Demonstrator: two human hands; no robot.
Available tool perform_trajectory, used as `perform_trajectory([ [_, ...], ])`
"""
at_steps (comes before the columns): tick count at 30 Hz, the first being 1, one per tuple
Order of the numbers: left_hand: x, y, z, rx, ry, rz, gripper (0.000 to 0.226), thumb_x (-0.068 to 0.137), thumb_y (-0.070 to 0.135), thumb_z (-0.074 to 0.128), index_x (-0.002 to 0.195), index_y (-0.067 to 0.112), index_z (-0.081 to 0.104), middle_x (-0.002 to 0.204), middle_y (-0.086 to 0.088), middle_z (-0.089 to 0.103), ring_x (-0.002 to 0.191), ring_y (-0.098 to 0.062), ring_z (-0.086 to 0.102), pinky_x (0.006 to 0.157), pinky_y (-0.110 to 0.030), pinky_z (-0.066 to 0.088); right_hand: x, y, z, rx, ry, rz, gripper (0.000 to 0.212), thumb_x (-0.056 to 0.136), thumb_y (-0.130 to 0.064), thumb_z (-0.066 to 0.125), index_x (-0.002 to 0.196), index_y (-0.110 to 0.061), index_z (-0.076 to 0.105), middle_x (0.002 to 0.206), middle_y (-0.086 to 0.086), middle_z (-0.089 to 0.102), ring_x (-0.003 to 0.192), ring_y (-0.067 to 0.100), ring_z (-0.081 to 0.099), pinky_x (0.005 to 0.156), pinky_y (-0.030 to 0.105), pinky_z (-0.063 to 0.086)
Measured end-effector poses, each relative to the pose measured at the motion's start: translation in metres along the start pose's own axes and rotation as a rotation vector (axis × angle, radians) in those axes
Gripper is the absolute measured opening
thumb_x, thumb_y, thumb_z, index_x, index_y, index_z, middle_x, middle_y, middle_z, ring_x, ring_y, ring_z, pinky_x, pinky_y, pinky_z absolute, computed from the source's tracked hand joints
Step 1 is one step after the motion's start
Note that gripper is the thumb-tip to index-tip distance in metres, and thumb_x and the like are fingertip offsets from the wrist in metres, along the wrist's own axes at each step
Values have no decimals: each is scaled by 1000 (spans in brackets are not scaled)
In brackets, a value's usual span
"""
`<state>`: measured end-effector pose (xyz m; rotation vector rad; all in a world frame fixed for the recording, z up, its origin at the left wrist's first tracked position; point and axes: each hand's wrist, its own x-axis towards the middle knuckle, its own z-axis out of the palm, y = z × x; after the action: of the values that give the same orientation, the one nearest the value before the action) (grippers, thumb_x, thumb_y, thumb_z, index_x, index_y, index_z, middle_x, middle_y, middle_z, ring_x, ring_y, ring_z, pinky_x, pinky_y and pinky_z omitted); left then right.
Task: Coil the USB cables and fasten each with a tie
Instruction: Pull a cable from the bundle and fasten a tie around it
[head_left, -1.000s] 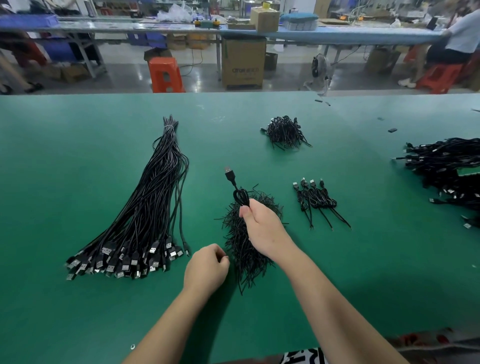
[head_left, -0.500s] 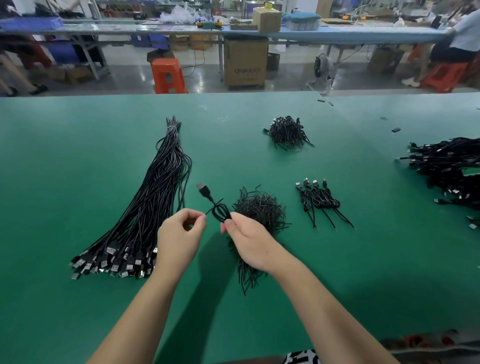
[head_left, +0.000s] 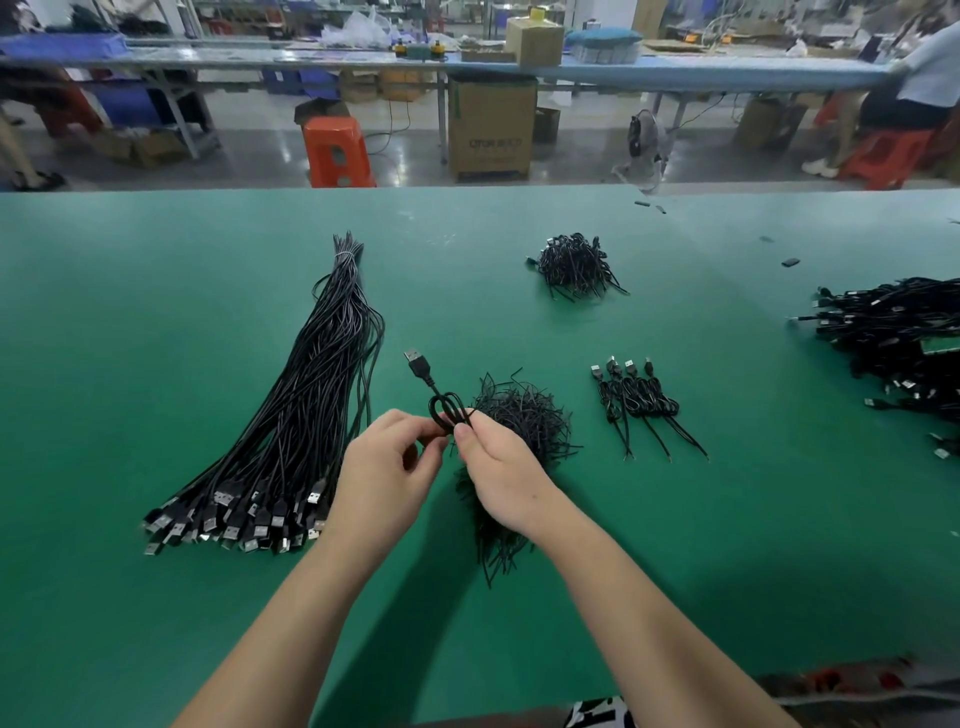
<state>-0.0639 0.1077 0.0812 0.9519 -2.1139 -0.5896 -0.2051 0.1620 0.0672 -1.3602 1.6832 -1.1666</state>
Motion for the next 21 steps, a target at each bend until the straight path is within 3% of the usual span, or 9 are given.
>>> perform_trajectory([
  [1,-1,1,-1,89,27,67,8,87,8,73,93,14,74,83,6,62,64,-8,50,63,-18,42,0,0,-1,41,1,28,29,102,-39,36,92,-20,56,72,-17,56,63,5,47,64,29,38],
  [3,-1,0,-3,274,98,273,5,90,7,70,92,9,73,83,-1,61,68,-16,54,62,-27,47,1,0,-3,148,-4,102,35,103,-36,38,85,-8,47,66,-10,39,54,8,32,55,29,28],
  [6,1,-2,-9,428,143,566,11,93,4,60,87,8,70,91,-7,63,87,-30,60,74,-41,51,-1,-4,-8,334,-84,203,41,108,-25,40,68,-23,49,56,-11,34,42,5,24,40,20,23],
  [9,5,-1,-14,394,121,677,18,89,-6,59,87,9,69,106,-5,69,116,-25,62,95,-38,48,-2,-9,-13,456,-243,283,39,104,-30,40,68,-27,55,55,-9,29,42,7,17,38,17,16],
  [12,9,5,-16,265,58,627,13,89,-5,64,86,6,70,107,-3,74,109,-18,68,99,-39,50,-3,-14,-13,479,-286,289,24,89,-33,43,67,-24,46,56,-8,27,44,8,14,39,17,13],
  [14,11,7,-16,221,20,558,15,95,9,57,85,8,68,96,2,74,92,-16,70,90,-37,50,-3,-14,-11,477,-277,289,20,81,-34,43,64,-24,44,55,-8,27,45,9,13,38,18,12],
  [17,11,10,-15,115,-41,379,16,96,16,55,87,14,67,82,11,67,75,-6,55,75,-32,42,-5,-10,-7,512,-285,283,17,79,-34,42,68,-21,43,55,-9,28,45,9,13,38,20,13],
  [21,13,13,-15,-97,-90,68,13,94,8,65,87,18,68,78,18,66,73,1,58,66,-9,39,-8,-8,-2,504,-267,250,25,89,-41,40,74,-21,42,57,-12,32,45,7,19,39,18,19],
])
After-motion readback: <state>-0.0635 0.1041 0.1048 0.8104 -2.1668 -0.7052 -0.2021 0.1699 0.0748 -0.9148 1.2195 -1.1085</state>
